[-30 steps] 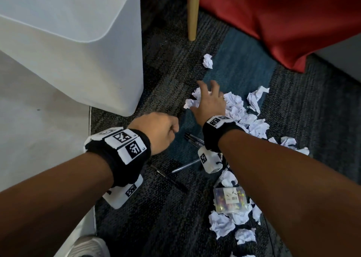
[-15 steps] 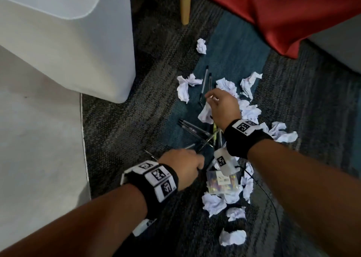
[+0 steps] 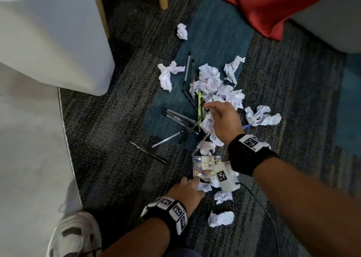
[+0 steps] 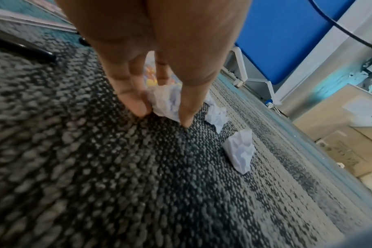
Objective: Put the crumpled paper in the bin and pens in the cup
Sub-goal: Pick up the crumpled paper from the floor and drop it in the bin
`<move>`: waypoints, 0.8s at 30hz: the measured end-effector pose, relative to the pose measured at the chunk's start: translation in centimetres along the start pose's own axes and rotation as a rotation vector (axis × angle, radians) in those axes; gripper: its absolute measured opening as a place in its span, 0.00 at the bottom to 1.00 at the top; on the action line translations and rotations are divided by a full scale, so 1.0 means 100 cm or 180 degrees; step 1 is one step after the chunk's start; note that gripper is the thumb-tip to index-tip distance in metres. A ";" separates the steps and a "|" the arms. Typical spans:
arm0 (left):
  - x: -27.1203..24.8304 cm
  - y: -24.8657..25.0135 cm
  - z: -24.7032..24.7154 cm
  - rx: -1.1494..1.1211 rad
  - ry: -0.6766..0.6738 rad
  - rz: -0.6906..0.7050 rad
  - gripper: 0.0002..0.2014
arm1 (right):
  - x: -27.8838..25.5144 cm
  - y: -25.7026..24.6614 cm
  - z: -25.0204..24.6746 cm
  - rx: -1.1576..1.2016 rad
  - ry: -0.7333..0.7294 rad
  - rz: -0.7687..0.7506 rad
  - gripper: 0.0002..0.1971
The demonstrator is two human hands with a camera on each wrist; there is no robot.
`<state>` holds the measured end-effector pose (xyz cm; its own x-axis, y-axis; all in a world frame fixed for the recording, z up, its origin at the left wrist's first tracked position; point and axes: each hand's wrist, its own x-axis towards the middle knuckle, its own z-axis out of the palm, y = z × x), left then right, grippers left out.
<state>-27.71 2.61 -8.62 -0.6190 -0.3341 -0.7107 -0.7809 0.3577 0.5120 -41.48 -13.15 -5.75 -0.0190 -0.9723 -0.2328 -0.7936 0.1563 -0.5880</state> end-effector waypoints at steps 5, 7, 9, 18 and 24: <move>-0.018 -0.006 -0.028 -0.0152 -0.0006 0.0028 0.16 | 0.001 0.000 0.007 0.0228 -0.0038 0.0263 0.11; -0.030 -0.011 -0.041 -0.0230 -0.0016 0.0070 0.25 | 0.003 -0.006 0.009 0.0364 -0.0088 0.0359 0.09; -0.042 -0.016 -0.057 -0.0224 0.0010 0.0036 0.28 | 0.006 -0.018 0.010 0.0513 -0.0145 0.0423 0.10; -0.165 -0.040 -0.179 0.0013 0.0882 -0.0322 0.17 | 0.023 -0.138 -0.023 0.0966 -0.0362 0.0109 0.19; -0.259 -0.050 -0.257 -0.0326 0.2231 -0.0470 0.19 | 0.031 -0.248 -0.059 0.1522 -0.0330 -0.0297 0.15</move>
<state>-9.88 -12.94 19.60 -0.3874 -0.8656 -0.3173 -0.8432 0.1935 0.5015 -25.41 -21.06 12.68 0.1188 -0.9674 -0.2238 -0.4207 0.1552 -0.8938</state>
